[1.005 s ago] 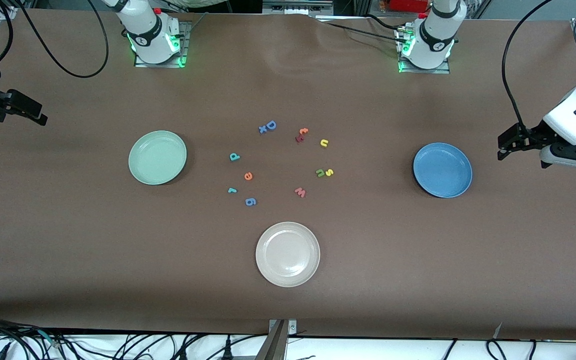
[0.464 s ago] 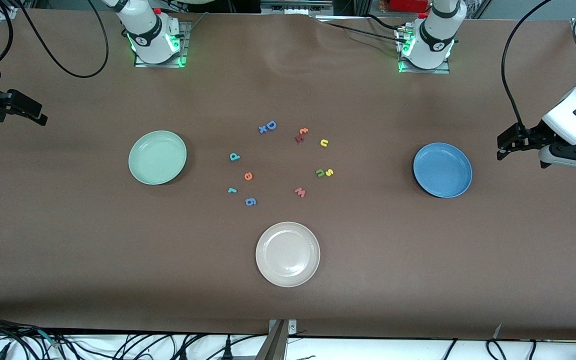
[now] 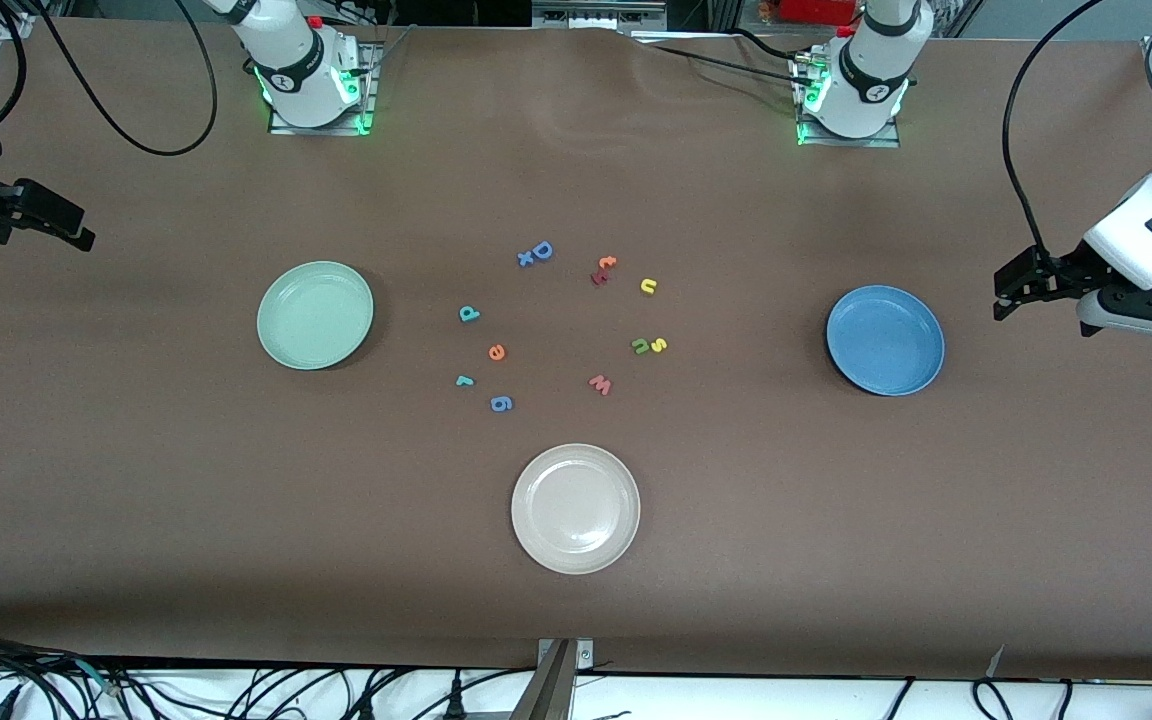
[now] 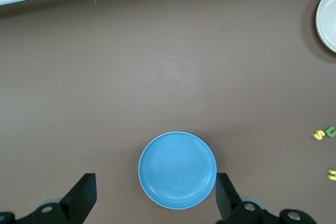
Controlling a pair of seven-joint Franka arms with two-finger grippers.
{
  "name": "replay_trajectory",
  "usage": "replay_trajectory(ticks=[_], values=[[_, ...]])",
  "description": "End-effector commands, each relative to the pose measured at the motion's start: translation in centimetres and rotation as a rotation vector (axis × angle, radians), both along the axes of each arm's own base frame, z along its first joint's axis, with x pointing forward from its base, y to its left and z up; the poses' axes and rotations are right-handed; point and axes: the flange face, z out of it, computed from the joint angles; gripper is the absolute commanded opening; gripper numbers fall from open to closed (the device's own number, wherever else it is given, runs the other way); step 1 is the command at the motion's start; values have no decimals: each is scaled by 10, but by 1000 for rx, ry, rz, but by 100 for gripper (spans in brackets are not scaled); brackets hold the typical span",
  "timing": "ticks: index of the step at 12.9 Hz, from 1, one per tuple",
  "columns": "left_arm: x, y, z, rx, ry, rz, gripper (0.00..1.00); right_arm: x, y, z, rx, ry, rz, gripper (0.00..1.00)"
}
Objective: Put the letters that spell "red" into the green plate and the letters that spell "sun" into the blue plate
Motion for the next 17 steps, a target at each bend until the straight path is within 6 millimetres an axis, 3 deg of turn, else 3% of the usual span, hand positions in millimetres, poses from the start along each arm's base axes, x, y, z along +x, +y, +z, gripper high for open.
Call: replay_trajectory(ticks=[1, 17], values=[[3, 0, 7, -15, 5, -4, 100, -4, 1, 1, -10, -1, -6, 100], [2, -5, 14, -16, 14, -8, 100, -5, 3, 2, -10, 0, -5, 100]])
